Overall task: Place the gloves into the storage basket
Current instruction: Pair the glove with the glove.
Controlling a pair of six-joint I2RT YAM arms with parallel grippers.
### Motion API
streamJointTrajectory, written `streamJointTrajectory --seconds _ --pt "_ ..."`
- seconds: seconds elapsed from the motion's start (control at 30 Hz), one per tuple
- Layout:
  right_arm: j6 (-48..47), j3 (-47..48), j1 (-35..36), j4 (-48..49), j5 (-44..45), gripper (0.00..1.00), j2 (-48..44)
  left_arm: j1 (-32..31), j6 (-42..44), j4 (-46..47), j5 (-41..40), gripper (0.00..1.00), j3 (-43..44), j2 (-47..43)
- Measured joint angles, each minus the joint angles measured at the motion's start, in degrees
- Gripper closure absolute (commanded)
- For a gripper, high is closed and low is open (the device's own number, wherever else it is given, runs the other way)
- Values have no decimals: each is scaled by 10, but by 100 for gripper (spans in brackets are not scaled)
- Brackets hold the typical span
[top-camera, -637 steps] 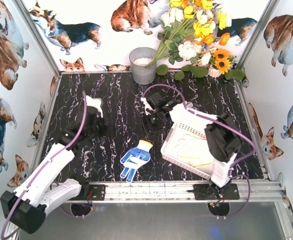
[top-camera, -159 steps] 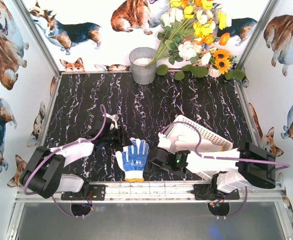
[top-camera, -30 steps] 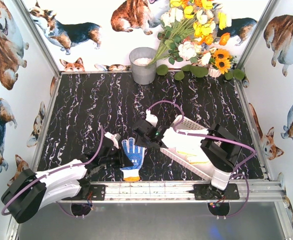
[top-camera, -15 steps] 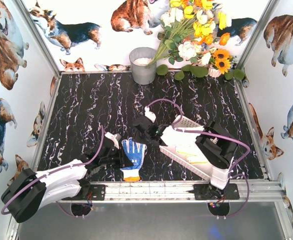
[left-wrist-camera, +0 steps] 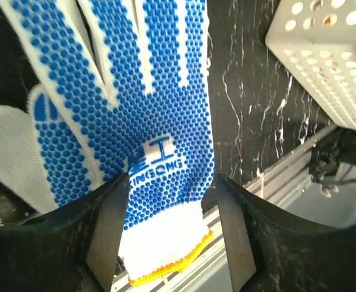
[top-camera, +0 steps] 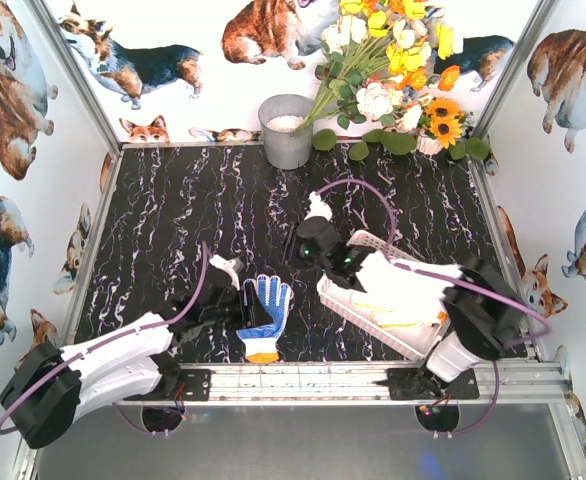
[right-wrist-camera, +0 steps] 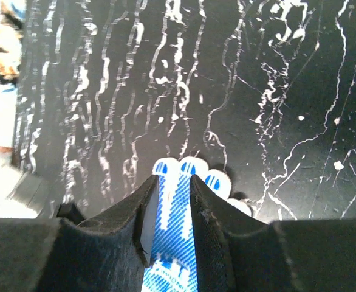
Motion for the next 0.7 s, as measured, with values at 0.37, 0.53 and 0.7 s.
streamJointTrajectory --seconds 0.37,0.53,0.7 --pt "0 -32 62 -125 -29 73 -157 14 36 -140 -138 48 98 -15" --pt "43 -64 115 -134 -37 75 -137 30 29 -158 -158 51 96 -11" --pt "70 -67 141 -119 -46 78 -74 47 18 -137 -148 49 79 -1"
